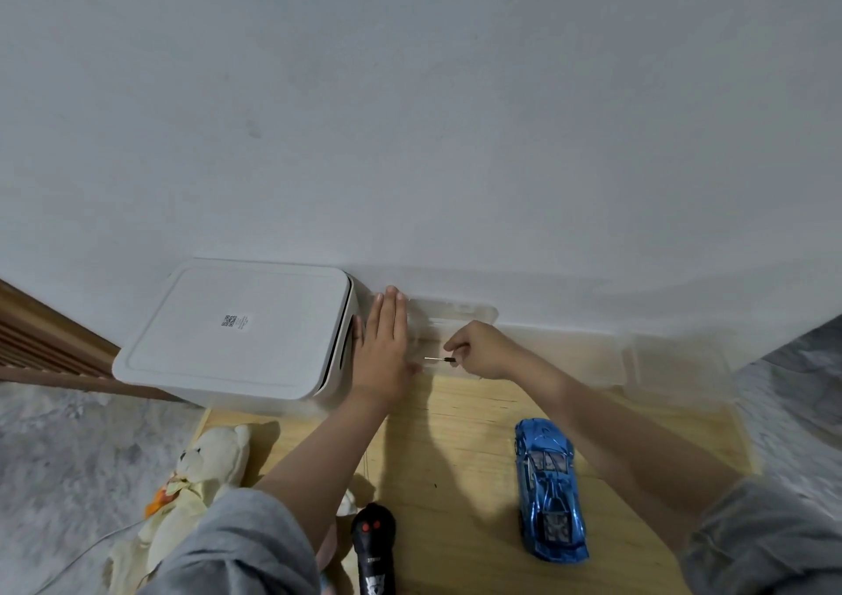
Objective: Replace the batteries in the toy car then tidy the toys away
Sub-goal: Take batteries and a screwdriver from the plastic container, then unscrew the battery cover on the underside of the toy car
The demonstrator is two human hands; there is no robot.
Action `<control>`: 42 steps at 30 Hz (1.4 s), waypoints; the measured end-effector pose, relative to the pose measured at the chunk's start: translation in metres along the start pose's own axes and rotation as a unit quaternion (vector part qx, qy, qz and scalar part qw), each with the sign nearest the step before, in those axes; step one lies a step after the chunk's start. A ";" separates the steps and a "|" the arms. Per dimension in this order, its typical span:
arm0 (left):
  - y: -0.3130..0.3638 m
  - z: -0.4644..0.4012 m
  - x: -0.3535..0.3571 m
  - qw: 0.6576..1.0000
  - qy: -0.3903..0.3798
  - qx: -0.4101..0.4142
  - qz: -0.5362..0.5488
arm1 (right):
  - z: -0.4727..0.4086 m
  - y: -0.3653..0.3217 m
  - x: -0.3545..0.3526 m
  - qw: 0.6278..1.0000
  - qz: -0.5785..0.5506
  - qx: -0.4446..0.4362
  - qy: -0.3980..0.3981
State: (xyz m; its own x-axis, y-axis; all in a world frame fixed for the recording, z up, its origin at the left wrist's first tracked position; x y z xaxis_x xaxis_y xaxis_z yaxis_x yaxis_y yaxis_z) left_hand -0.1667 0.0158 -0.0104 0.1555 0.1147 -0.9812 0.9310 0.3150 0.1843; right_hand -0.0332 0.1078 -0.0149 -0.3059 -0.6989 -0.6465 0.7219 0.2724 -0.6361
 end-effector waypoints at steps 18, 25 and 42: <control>-0.001 0.001 0.000 1.000 -0.001 0.017 0.004 | 0.041 -0.018 -0.046 0.906 0.119 -0.199 0.356; -0.001 0.002 0.004 0.999 0.023 0.012 -0.046 | 0.035 -0.018 -0.039 0.912 0.112 -0.176 0.354; 0.040 0.057 0.003 0.999 -0.004 -0.033 -0.036 | 0.112 0.027 0.002 0.918 0.037 -0.101 0.382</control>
State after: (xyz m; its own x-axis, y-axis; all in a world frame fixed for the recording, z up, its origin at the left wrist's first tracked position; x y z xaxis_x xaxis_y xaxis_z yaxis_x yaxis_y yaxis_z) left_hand -0.1102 -0.0252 -0.0098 0.0915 0.0827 -0.9924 0.9159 0.3841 0.1165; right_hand 0.0556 0.0398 0.0143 -0.6625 -0.0266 -0.7486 0.6522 0.4709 -0.5940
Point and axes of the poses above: each hand's wrist, its own z-axis away from the middle knuckle, its own x-axis out of the palm, y = z × x, the point moved 4 cm from there along -z, towards the middle knuckle, and after that the axes turned 4 degrees about y, right-handed, at the moved point
